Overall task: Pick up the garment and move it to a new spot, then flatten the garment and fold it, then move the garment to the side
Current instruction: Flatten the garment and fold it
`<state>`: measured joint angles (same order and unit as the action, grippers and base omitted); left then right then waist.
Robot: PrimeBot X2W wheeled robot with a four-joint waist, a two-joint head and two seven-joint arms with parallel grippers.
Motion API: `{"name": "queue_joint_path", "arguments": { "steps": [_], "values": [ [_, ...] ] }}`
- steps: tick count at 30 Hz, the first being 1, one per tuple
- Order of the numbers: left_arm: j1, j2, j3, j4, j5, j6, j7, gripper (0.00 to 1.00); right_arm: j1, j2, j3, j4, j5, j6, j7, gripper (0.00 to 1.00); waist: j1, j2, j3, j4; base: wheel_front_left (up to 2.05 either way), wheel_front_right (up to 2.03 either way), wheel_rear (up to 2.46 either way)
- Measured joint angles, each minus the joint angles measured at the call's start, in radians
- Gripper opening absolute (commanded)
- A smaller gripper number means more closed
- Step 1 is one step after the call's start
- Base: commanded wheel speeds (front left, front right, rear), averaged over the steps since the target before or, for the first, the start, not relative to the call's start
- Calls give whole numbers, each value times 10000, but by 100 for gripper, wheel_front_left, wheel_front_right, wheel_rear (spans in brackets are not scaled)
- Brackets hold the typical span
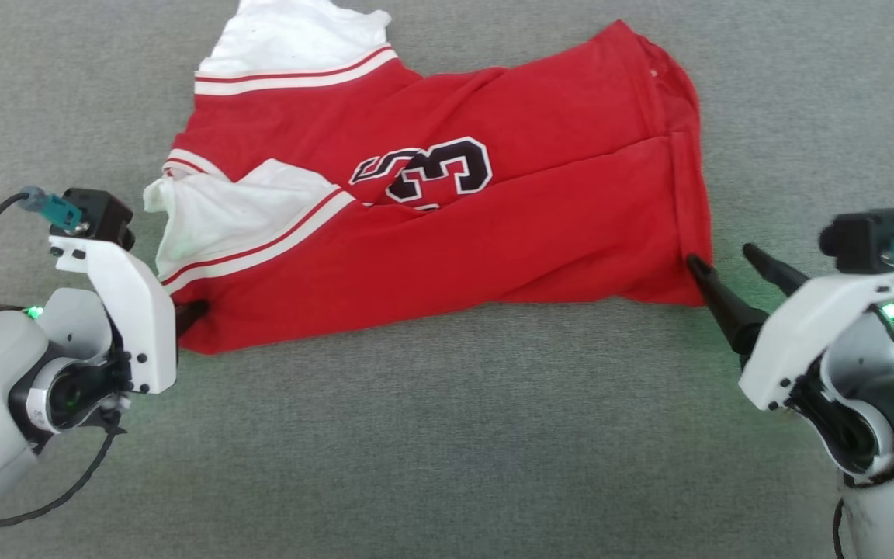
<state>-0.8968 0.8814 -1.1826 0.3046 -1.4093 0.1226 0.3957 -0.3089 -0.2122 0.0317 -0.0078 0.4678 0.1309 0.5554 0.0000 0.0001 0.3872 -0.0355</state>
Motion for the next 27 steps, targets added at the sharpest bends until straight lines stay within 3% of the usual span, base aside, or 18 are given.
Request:
{"name": "queue_joint_path", "arguments": {
  "steps": [10, 11, 12, 13, 21, 27],
  "values": [
    [-193, -479, -23, 380, 113, -309, -94, 0, -1287, -341, 836, 2002, 288, 0, 1806, 100, 0, 0, 62, 410, 0, 0, 0],
    [-203, -516, -25, 403, 117, -343, -100, 0, -1419, -439, 991, 2113, 324, -2, 1971, 77, 0, 0, 74, 444, 0, 0, 0],
    [-211, -537, -19, 424, 142, -353, -104, 0, -1536, -523, 1104, 2207, 359, 0, 2071, 30, 0, 0, 85, 481, 0, 0, 0],
    [-214, -556, -21, 451, 192, -376, -132, 0, -1622, -587, 1189, 2293, 408, 0, 2115, 0, 0, 0, 96, 513, 0, 0, 0],
    [-218, -569, 65, 408, 203, -493, -307, 0, -1926, -1139, 1544, 2138, 880, 0, 2328, 0, 0, 0, 46, 667, 0, 0, 0],
    [-132, -151, 71, -238, 138, -303, -209, 0, -1583, -1682, 1509, 1350, 1191, 0, 2729, 0, 0, 0, -143, 723, 0, 0, 0]
  ]
}}
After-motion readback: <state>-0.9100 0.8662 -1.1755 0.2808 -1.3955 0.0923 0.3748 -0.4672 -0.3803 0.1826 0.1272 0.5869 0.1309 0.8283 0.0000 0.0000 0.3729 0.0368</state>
